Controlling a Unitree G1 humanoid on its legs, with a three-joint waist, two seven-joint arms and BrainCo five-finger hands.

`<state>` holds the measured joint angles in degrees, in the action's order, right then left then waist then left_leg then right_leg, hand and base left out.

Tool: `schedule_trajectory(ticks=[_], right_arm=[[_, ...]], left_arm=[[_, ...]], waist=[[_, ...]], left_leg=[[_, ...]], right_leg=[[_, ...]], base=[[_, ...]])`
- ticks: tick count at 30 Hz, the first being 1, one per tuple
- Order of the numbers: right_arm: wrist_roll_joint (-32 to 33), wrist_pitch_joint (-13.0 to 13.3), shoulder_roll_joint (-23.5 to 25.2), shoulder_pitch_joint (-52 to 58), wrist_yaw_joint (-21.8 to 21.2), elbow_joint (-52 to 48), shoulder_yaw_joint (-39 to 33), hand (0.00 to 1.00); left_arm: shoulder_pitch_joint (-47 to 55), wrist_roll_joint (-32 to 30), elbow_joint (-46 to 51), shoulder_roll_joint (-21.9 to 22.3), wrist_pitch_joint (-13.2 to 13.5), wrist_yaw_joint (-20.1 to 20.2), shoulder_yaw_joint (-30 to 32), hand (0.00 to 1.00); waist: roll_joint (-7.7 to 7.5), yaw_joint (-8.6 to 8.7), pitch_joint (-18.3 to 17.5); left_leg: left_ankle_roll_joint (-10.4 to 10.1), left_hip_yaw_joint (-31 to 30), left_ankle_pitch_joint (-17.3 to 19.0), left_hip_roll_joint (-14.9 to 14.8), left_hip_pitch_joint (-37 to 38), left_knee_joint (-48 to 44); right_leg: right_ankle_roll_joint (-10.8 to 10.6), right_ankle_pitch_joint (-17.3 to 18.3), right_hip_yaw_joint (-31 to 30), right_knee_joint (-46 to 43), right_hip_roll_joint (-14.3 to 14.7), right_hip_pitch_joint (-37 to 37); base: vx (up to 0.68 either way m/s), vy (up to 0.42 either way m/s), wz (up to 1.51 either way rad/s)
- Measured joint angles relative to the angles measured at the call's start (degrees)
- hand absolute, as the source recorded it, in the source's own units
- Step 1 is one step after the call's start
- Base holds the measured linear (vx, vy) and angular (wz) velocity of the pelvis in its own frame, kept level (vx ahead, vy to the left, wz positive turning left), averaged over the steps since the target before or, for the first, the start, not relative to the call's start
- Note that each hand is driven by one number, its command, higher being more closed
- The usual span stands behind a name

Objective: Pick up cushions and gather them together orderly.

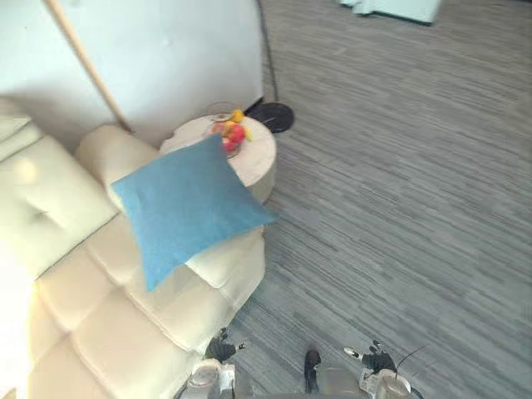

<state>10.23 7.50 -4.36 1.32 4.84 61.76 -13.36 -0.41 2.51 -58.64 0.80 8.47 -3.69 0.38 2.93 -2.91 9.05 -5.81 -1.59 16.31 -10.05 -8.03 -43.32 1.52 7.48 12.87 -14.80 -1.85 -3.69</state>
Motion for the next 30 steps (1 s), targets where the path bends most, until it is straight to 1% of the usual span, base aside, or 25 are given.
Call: schedule_trajectory(ticks=[1,2,3,4,5,7,9,11,12,13,14,16,17,18,19,20,21,22,23,24,25,26,27,28,30], right_arm=[[0.3,0.2,-0.2,-0.1,0.1,-0.2,0.0,0.00],[1.2,0.6,-0.3,-0.1,0.2,-0.8,0.0,0.00],[1.2,0.9,-0.5,0.0,0.2,-1.5,-0.1,0.00],[1.2,1.0,-0.6,0.0,0.2,-1.9,-0.1,0.00],[1.3,0.9,-0.2,0.1,0.2,-1.8,-1.0,0.00],[1.7,0.9,0.6,0.8,0.2,-1.6,-2.2,0.00],[1.7,0.8,0.9,0.1,0.2,-1.6,-2.1,0.00],[1.7,0.9,0.8,-0.7,0.2,-1.6,-2.0,0.00],[1.6,0.9,0.7,-0.6,0.2,-1.7,-2.1,0.00],[1.6,0.9,0.8,-0.6,0.2,-1.7,-2.0,0.00],[1.6,0.9,0.8,-0.3,0.1,-1.7,-2.0,0.00],[1.6,0.8,1.5,0.6,0.0,-1.7,-2.1,0.00],[1.6,0.9,2.3,1.2,-0.3,-1.7,-2.0,0.00],[1.6,0.7,2.4,1.4,-0.5,-1.6,-1.5,0.00],[1.6,0.7,2.4,1.3,-0.5,-1.6,-1.5,0.00],[1.6,0.8,2.3,1.1,-0.5,-1.6,-1.5,0.00],[1.6,0.8,2.1,1.3,-0.5,-1.6,-1.5,0.00],[1.7,0.9,2.0,1.0,-0.5,-1.6,-1.5,0.00],[1.8,0.9,2.1,1.1,-0.5,-1.6,-1.4,0.00],[2.2,0.9,2.1,1.2,-0.6,-1.6,-1.1,0.00],[2.3,0.9,2.2,1.9,-0.6,-1.6,-1.0,0.00],[2.3,0.9,2.0,2.0,-0.7,-1.1,-1.1,0.00],[2.4,0.9,2.0,2.2,-0.7,-0.9,-1.3,0.00],[3.0,0.9,1.5,2.3,-0.7,-0.6,-1.9,0.00],[3.5,0.9,1.5,2.2,-0.8,-0.4,-2.2,0.00]], left_arm=[[0.0,0.0,0.1,0.0,0.0,0.0,-0.8,0.00],[-0.1,0.0,0.2,0.1,0.0,0.1,-2.5,0.00],[-0.2,0.0,0.1,0.1,0.0,0.1,-3.8,0.00],[-0.8,-0.1,0.0,0.0,0.0,0.1,-4.7,0.00],[-0.8,-0.1,-0.4,-0.5,-0.1,0.0,-5.4,0.00],[-1.8,-0.1,-0.4,-1.4,0.0,0.0,-6.7,0.00],[-1.2,-0.1,-0.1,-2.3,-0.1,0.0,-6.9,0.00],[-0.4,-0.1,-0.6,-3.0,-0.1,0.0,-6.8,0.00],[0.2,-0.1,-0.6,-3.1,-0.1,0.1,-6.8,0.00],[0.3,-0.1,-0.6,-3.2,-0.1,0.1,-6.8,0.00],[0.3,-0.1,-0.8,-3.0,-0.1,0.1,-6.9,0.00],[0.3,-0.1,-1.5,-2.5,-0.1,0.4,-7.2,0.00],[0.2,-0.1,-1.4,-3.1,-0.1,0.4,-7.4,0.00],[0.5,-0.1,-1.6,-3.8,-0.1,0.4,-7.9,0.00],[0.7,-0.1,-1.6,-4.9,-0.1,0.4,-8.1,0.00],[0.8,-0.1,-1.7,-5.5,-0.1,0.4,-8.1,0.00],[1.0,-0.1,-1.7,-5.8,-0.1,0.3,-8.1,0.00],[1.1,-0.1,-1.7,-6.0,-0.1,0.3,-8.1,0.00],[1.2,-0.1,-1.8,-6.0,-0.1,0.3,-8.0,0.00],[1.2,-0.1,-1.8,-6.1,-0.1,0.3,-8.0,0.00],[1.1,-0.1,-1.8,-6.2,-0.1,0.3,-8.0,0.00],[0.4,-0.1,-2.5,-6.3,0.0,0.2,-6.9,0.00],[0.1,-0.1,-2.8,-5.5,0.1,0.2,-6.0,0.00],[0.2,-0.1,-2.8,-4.4,0.2,0.2,-5.7,0.00],[0.1,-0.1,-2.9,-3.1,0.2,0.2,-4.5,0.00]], waist=[[-0.12,0.07,0.0],[-0.21,0.17,0.0],[0.34,0.46,-0.5],[0.69,0.71,-0.6],[0.33,0.86,-0.9],[-0.03,0.98,-0.8],[-0.86,-0.51,-1.0],[-1.23,-0.19,-1.3],[-1.43,-0.05,-1.6],[-1.62,0.02,-1.7],[-1.67,0.23,-1.7],[-1.83,0.90,-2.0],[-2.52,1.07,-2.0],[-3.30,1.47,-2.6],[-3.93,1.53,-3.0],[-4.02,1.66,-3.1],[-3.80,2.01,-3.0],[-3.29,2.64,-2.6],[-3.22,2.66,-2.6],[-3.55,2.72,-2.8],[-4.33,2.85,-2.9],[-5.65,2.92,-2.3],[-4.58,2.76,-2.5],[-3.27,2.65,-2.9],[-1.42,2.68,-2.9]], left_leg=[[0.8,3.5,-0.5,-0.6,-0.1,1.8],[2.5,8.0,-1.9,-0.6,-0.6,7.0],[3.2,11.2,-3.8,-0.5,-1.7,12.1],[3.2,14.7,-5.6,-0.6,-2.5,16.2],[2.8,19.2,-6.4,-0.1,-1.7,20.5],[3.7,23.4,-7.2,0.7,-1.4,24.0],[4.2,22.9,-7.9,2.3,-0.6,26.4],[4.7,22.9,-9.1,4.6,2.4,30.5],[5.0,22.6,-9.6,5.9,4.3,32.7],[5.3,21.7,-9.6,7.2,5.1,34.5],[5.6,20.7,-9.4,7.9,6.0,35.9],[6.2,17.2,-9.7,9.3,8.8,38.2],[6.8,15.9,-9.9,9.7,9.3,38.2],[6.8,14.4,-9.9,9.7,9.3,38.2],[6.5,12.8,-10.1,9.3,9.3,38.2],[6.2,11.7,-10.3,8.8,9.3,38.1],[5.8,10.2,-10.5,8.0,9.5,38.1],[5.0,8.3,-10.3,6.8,9.9,38.2],[4.4,7.2,-10.1,6.3,10.1,38.1],[3.5,6.1,-9.8,6.2,10.2,38.0],[2.8,5.5,-9.5,6.8,10.1,37.6],[1.2,3.8,-8.2,7.5,10.2,36.1],[0.9,3.5,-8.4,6.4,10.1,35.9],[0.1,3.2,-7.9,4.8,10.2,36.4],[-0.6,2.0,-8.1,2.9,10.2,37.4]], right_leg=[[0.1,0.1,1.5,1.4,-0.5,1.9],[0.0,0.3,3.4,3.2,-1.2,3.2],[-0.4,0.5,5.2,4.1,-1.5,3.4],[-0.8,0.7,7.0,4.3,-1.7,3.4],[-1.6,1.2,9.4,4.2,-2.7,3.6],[-2.3,1.6,11.9,4.4,-3.6,3.5],[-3.2,1.0,11.6,5.7,-4.0,3.9],[-3.5,1.1,11.3,5.4,-5.3,5.3],[-4.4,1.7,11.4,4.1,-6.3,5.8],[-5.9,2.6,11.5,1.4,-7.6,5.6],[-6.8,3.2,11.4,-2.3,-8.8,4.8],[-6.9,3.5,8.7,-17.8,-12.5,-0.4],[-6.9,4.0,7.0,-21.0,-12.9,-1.8],[-6.5,6.4,5.0,-21.7,-12.6,-3.0],[-6.3,7.8,3.2,-20.4,-11.2,-4.1],[-6.4,8.1,1.5,-18.6,-9.9,-4.8],[-6.5,8.1,-1.3,-16.0,-7.9,-5.4],[-6.6,7.6,-6.4,-11.6,-5.1,-6.2],[-6.7,6.3,-9.6,-8.5,-4.0,-6.6],[-6.8,3.9,-12.5,-4.3,-3.5,-6.6],[-6.6,0.9,-14.0,-0.7,-3.8,-6.2],[-6.2,-3.5,-13.6,-0.1,-4.8,-5.8],[-6.0,-3.3,-13.0,-0.1,-3.9,-5.2],[-5.2,-2.8,-11.9,1.1,-2.6,-5.0],[-4.2,-2.9,-9.9,2.6,-0.9,-3.9]], base=[[0.15,-0.187,0.71],[0.10,-0.109,0.81],[0.09,-0.035,0.90],[0.12,0.019,1.18],[0.12,0.035,1.22],[0.10,0.068,1.03],[0.11,0.080,0.30],[0.11,0.073,0.10],[0.09,0.093,0.21],[0.04,0.081,0.33],[0.02,0.106,0.57],[0.11,0.100,0.81],[0.16,0.025,0.89],[0.16,-0.049,0.86],[0.16,-0.069,0.80],[0.17,-0.106,0.67],[0.15,-0.134,0.77],[0.17,-0.185,0.75],[0.14,-0.176,0.75],[0.15,-0.200,0.57],[0.16,-0.254,0.64],[0.15,-0.267,0.53],[0.17,-0.276,0.42],[0.16,-0.225,0.25],[0.17,-0.253,0.29]])
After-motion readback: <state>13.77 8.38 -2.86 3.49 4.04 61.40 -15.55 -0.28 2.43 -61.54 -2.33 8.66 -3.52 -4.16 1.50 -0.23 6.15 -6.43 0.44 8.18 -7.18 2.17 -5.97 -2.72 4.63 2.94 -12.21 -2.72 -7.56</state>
